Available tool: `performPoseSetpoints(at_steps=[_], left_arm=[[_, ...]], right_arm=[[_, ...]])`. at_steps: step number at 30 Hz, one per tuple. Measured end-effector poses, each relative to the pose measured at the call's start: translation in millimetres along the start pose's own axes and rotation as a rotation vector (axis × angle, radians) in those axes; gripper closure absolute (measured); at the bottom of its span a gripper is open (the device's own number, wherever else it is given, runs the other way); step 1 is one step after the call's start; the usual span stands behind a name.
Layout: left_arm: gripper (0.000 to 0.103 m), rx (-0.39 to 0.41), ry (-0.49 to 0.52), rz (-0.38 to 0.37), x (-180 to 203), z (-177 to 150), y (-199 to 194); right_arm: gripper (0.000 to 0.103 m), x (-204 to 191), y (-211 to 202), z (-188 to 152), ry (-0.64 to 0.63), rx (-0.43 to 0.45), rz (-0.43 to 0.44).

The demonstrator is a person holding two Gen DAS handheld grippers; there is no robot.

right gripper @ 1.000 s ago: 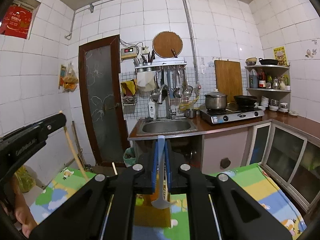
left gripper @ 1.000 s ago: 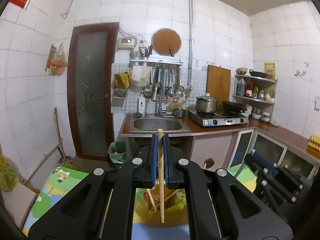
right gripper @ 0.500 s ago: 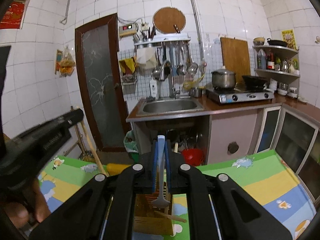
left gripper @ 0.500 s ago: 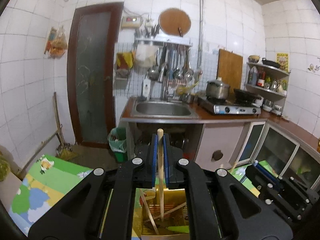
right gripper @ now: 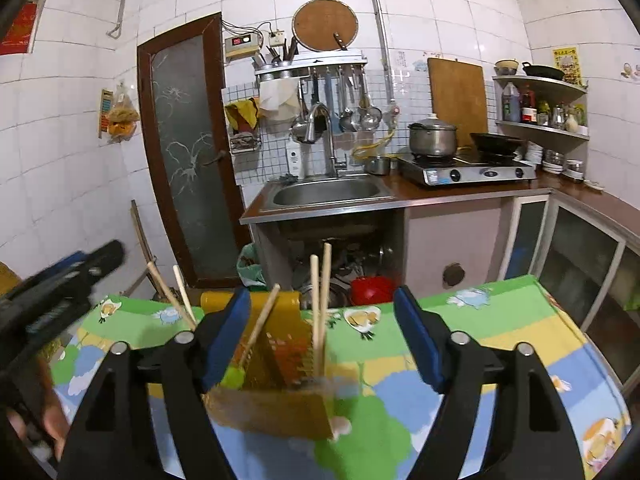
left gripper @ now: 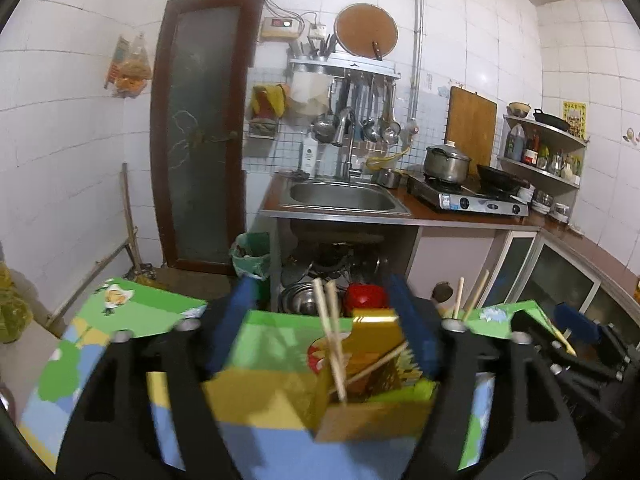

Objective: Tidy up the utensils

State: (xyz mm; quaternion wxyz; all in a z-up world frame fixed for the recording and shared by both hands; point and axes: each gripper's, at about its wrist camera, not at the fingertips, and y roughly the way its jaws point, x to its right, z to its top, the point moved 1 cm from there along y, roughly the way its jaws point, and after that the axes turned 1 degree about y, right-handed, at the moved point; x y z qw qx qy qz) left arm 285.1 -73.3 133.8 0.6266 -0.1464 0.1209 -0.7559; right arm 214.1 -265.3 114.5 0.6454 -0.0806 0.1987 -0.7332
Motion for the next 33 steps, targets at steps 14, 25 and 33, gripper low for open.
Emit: performPoseSetpoints(at_steps=[14,25,33], left_arm=[[0.006,-0.194,0.066,0.074,-50,-124,-56],[0.006,-0.422,0.093,0.136,-67,-217,-39],[0.006,-0.456,0.078,0.143,-67,-225,-31]], right_arm=[[0.018,12,-45,-138,-0.022,-0.268,-0.070],[0.018,-12,-39,-212,-0.092,-0.420,-0.068],[0.042,-21,-29,-218,-0.115,-0.470,-0.078]])
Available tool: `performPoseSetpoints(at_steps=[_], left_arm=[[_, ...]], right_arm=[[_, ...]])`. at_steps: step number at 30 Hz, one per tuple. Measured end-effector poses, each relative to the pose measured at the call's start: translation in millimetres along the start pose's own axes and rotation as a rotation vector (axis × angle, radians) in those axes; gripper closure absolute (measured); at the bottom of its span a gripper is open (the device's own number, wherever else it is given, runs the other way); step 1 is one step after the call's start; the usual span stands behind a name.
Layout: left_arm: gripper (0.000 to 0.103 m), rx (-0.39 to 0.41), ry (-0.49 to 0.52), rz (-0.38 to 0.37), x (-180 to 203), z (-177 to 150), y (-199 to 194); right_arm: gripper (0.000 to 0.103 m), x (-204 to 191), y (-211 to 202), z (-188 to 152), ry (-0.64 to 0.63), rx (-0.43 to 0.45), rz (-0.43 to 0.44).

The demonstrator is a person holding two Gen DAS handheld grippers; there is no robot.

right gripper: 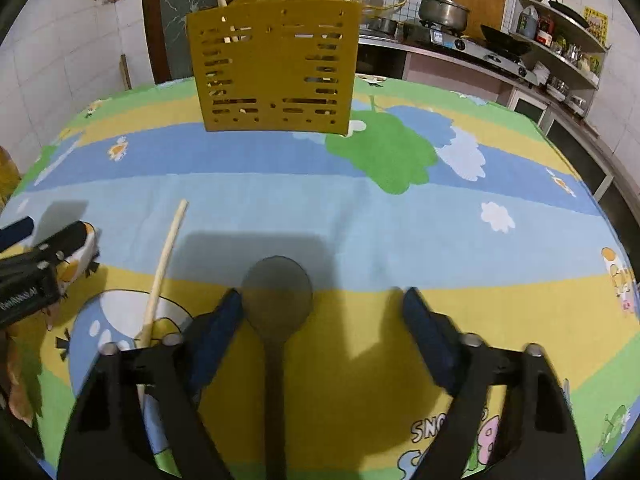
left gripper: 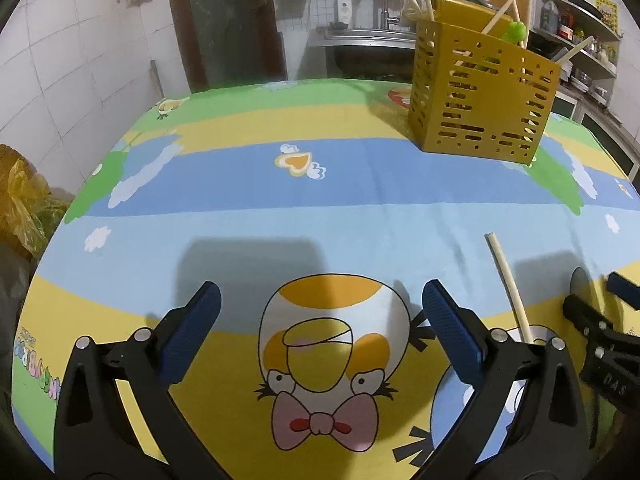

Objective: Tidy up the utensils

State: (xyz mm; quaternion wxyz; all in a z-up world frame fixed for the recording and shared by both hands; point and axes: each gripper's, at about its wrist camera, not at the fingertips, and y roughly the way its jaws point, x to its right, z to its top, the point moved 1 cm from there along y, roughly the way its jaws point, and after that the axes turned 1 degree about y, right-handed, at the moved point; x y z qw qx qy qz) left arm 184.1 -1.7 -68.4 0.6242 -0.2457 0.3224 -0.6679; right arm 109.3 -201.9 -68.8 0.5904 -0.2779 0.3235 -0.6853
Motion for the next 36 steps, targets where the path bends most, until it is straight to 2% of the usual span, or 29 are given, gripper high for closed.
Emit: performPoseSetpoints(at_steps=[2,4,12,19,21,23,24,25,27,32,36], left_arm=[[0.006,-0.002,-0.007,-0.002,2,2,0],[0.006,-0.007,-0.015,-0.009,6,4,0],[0.006,-0.006,0.023,-0.045,42,9,-4],[0.006,-0.072,0.050,-0.106,86,9,6],[0.014,-0.080,0.052,-0.104,94,9,9],[0.033,-0.117,0.050,-0.120,101,9,16],[0.034,-0.126,0.049,-0.117,104,8,18],[0.043,-0.112,0.048,-0.112,106,9,16],[0.052,-0.118,0.048,-0.123,109,10,15],[0.095,-0.148,0.068,-0.134,111,16,15],[0.098,-0.162,0.068,-0.167,107,21,17]], right_arm=[[0.050,-1,0,1,0.001,-0.002,0.018],[0.067,-4,0,2,-0.005,0.002,0.034],[0.067,16,-1,7,-0.009,0.005,0.053],[0.067,58,6,12,0.054,-0.010,0.052],[0.067,65,6,12,0.074,-0.007,0.056],[0.067,69,6,12,0.085,-0.002,0.060],[0.067,70,6,11,0.090,0.000,0.065],[0.067,71,7,11,0.093,0.002,0.068],[0.067,71,8,12,0.096,0.006,0.069],[0.067,70,8,13,0.100,0.015,0.075],[0.067,70,2,14,0.105,0.041,0.072]])
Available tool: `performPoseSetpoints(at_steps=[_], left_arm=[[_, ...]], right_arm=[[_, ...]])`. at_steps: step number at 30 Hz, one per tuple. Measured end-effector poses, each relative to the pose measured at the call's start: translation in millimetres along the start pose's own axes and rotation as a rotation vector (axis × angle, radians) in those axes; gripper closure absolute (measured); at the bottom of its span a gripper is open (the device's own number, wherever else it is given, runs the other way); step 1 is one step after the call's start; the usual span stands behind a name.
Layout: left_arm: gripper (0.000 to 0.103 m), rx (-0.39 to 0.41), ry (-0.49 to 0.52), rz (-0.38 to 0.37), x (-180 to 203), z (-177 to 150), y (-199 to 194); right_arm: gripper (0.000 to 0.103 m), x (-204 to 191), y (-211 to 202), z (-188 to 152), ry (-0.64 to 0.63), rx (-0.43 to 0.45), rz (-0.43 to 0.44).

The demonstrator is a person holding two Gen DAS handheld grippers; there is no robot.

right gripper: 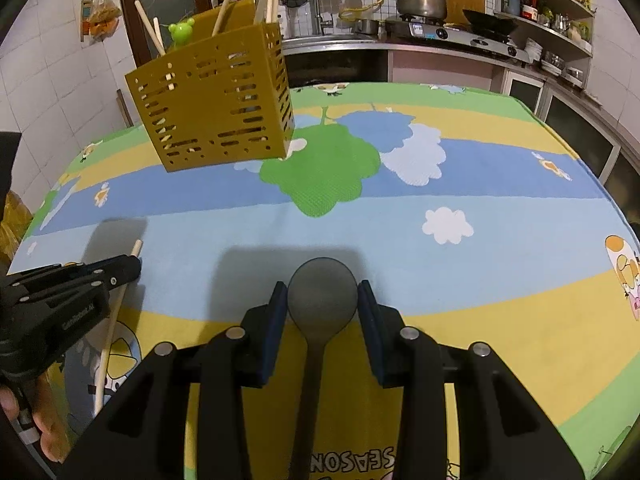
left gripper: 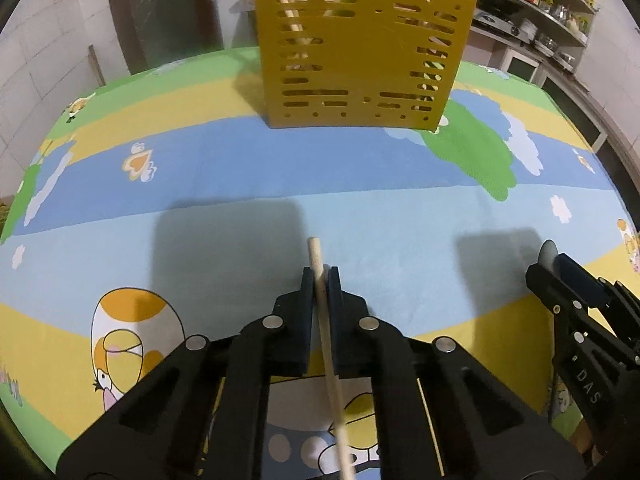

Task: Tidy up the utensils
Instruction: 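Grasp the dark slotted spoon handle with the right tool while the left tool grasps the last chopstick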

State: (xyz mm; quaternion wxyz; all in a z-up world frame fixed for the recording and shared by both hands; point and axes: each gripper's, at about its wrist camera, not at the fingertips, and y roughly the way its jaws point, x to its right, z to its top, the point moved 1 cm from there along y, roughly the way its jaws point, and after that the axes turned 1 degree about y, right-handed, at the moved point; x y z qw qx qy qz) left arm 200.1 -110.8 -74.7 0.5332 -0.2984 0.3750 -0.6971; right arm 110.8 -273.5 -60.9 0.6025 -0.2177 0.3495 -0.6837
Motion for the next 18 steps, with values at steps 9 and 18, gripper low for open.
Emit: performPoseSetpoints(at_steps=[9,18], left_arm=[[0.099,0.171,-0.059,-0.030,-26,14,-50],[0.099,0.392,-0.070,-0.010,-45,22,-117]], right_arm=[[0.067,-2,-23,10,0.009,0.099,-0.001],[0.067,-20,-53,24,-0.009,0.235,0.012]])
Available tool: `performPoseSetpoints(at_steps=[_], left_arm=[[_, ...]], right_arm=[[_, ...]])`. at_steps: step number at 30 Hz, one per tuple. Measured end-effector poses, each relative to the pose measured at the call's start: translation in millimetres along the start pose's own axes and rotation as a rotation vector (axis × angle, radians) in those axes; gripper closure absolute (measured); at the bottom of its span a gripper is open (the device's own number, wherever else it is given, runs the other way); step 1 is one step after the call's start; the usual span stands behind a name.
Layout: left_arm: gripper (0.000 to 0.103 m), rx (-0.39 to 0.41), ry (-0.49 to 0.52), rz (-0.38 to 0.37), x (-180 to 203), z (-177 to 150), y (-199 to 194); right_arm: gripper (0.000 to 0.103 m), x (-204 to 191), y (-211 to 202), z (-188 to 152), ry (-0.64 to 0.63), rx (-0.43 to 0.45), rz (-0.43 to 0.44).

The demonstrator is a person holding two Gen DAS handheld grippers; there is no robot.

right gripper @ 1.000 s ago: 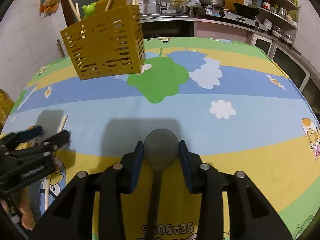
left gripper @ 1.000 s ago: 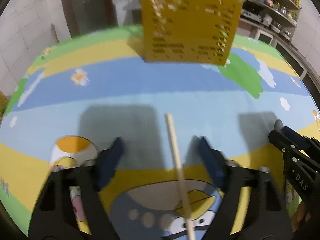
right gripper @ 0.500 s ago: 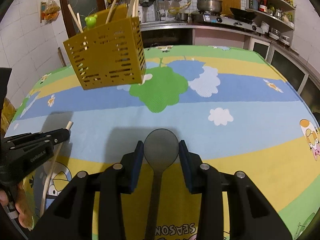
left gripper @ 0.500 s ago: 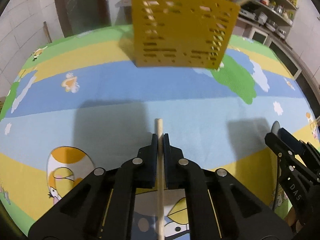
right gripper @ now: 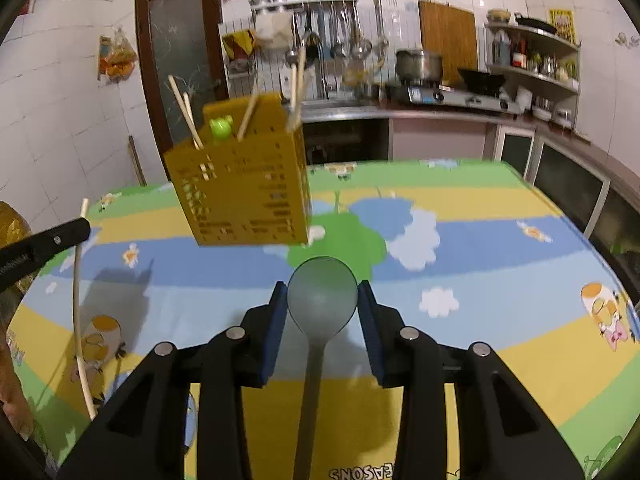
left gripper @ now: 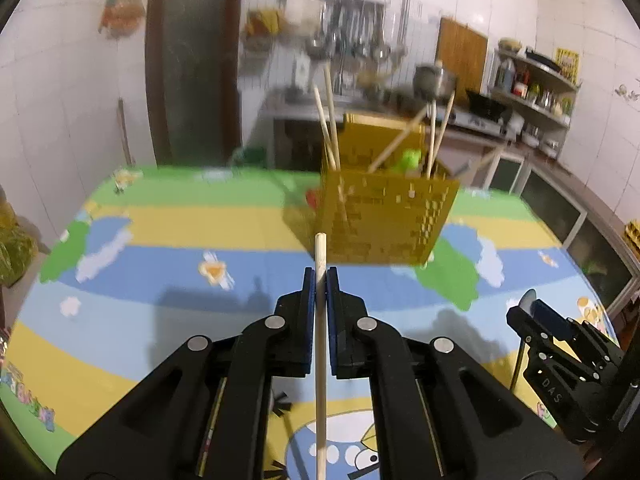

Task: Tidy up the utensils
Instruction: 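Lift the spoon and chopstick and lower them into the yellow basket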

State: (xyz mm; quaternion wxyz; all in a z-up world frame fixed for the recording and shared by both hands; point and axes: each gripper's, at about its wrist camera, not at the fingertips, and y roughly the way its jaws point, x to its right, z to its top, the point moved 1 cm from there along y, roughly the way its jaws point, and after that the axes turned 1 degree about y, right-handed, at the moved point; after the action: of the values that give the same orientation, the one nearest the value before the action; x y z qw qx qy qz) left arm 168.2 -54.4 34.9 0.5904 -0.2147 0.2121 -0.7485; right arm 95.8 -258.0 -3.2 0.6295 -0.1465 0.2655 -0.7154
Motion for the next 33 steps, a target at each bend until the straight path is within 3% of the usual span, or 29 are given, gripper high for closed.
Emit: performPoseSetpoints(at_steps=[9,15,20,26,33], left_arm=[[0.099,0.131,-0.015,0.000,-12,10,-33],[0.099,0.170,-0.013,-0.019,-14,26,-40],[0.099,0.226,-0.009,-0.047,-8,66,-44],[0.099,0.363,-0.004,-0.057,2,133,-49],[0.099,0.496,0.001,-0.080,18,183,-26]], right_arm=[[0.067,-18,-26,15,-0.047,0.139,-0.002],[0.067,-25,-35,30,-0.056,0.206,0.011],[0.067,-28,-44,66,-0.059,0.273,0.020],[0.067,-30,-47,129,-0.034,0.371,0.022],[0.067,-41,-25,185,-0.033,0.471,0.020]])
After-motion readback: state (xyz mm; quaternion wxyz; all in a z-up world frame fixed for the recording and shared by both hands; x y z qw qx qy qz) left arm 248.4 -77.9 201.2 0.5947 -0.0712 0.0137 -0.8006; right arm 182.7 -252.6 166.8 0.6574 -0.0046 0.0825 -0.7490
